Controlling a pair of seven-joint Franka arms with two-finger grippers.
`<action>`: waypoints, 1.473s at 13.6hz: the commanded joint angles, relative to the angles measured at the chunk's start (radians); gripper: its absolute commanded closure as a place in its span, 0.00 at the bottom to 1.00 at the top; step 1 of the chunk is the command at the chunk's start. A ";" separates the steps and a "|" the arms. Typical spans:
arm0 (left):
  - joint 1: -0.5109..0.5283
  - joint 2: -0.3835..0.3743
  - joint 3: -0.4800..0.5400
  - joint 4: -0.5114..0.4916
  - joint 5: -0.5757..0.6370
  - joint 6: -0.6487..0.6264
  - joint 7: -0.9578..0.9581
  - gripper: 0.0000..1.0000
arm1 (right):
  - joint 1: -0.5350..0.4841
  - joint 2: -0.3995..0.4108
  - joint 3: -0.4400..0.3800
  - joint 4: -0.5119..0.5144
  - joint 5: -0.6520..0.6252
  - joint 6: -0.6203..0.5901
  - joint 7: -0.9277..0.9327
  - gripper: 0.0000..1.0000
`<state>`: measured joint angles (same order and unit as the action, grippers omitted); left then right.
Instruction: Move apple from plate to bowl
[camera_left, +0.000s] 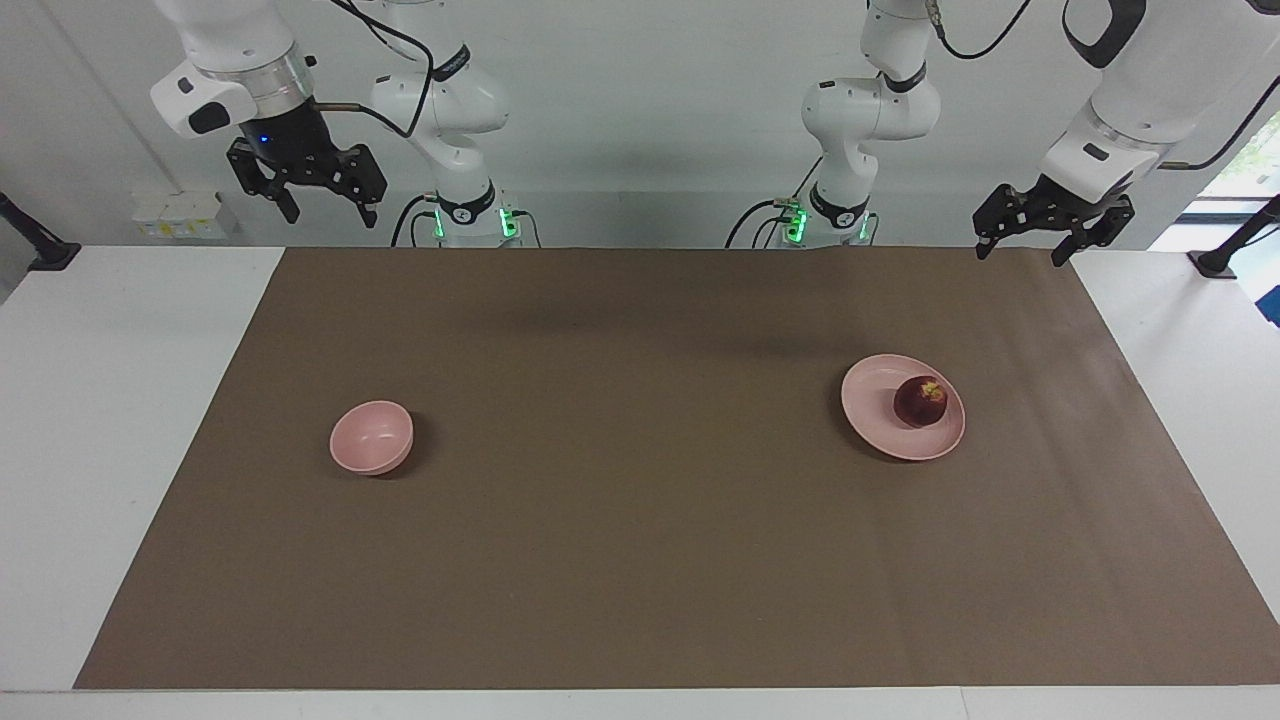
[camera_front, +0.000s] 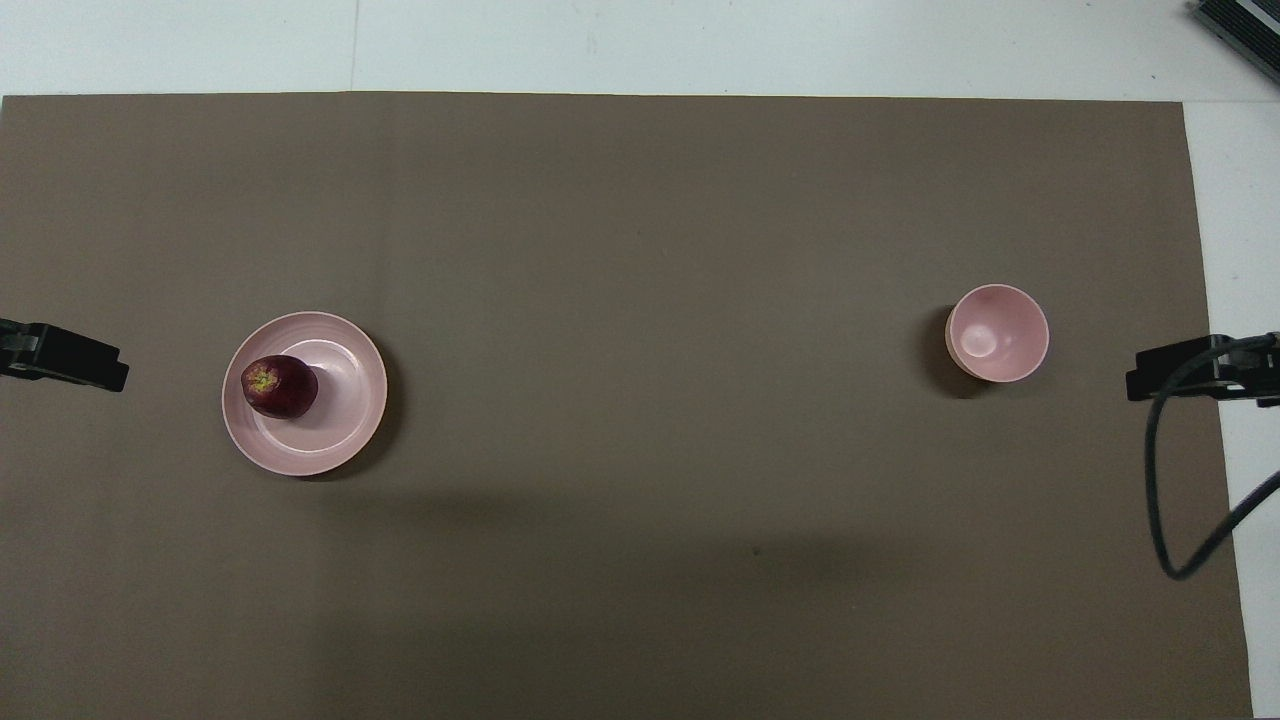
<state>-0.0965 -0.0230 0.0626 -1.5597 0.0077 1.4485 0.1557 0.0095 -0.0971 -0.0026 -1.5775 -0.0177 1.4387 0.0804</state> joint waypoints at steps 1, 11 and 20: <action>0.001 -0.009 -0.001 -0.003 0.005 -0.019 -0.001 0.00 | -0.010 -0.026 -0.004 -0.030 0.033 0.002 -0.036 0.00; 0.014 -0.009 0.000 0.001 0.006 -0.020 0.005 0.00 | -0.010 -0.041 -0.004 -0.053 0.033 -0.018 -0.034 0.00; -0.003 -0.018 -0.003 0.013 0.006 -0.022 0.002 0.00 | -0.008 -0.046 -0.004 -0.056 0.033 -0.015 -0.036 0.00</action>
<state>-0.0962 -0.0364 0.0598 -1.5562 0.0077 1.4440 0.1557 0.0088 -0.1123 -0.0051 -1.6005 -0.0054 1.4161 0.0802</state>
